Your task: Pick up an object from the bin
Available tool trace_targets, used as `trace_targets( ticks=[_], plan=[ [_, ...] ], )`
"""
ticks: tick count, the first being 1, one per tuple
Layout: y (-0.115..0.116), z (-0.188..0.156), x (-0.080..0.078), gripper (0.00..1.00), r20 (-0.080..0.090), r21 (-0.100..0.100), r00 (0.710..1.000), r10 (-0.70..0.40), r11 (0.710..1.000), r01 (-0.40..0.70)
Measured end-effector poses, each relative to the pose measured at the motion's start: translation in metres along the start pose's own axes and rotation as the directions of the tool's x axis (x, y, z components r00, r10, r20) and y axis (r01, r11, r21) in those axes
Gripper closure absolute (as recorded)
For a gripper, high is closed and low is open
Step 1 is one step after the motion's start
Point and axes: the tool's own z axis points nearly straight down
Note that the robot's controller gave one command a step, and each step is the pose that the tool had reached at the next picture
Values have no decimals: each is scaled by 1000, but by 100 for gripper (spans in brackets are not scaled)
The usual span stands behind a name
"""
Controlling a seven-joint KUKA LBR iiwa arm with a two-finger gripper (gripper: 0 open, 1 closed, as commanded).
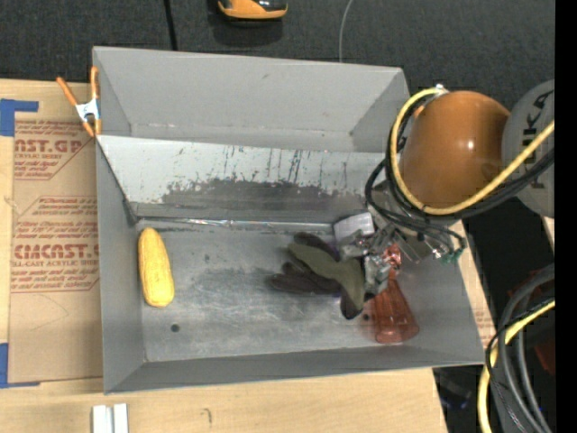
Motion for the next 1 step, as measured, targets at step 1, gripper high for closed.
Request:
trace_targets(
  ticks=[1],
  plan=[
    [1, -22, 0, 100, 10, 7, 1000, -7, 1000, 7]
  ],
)
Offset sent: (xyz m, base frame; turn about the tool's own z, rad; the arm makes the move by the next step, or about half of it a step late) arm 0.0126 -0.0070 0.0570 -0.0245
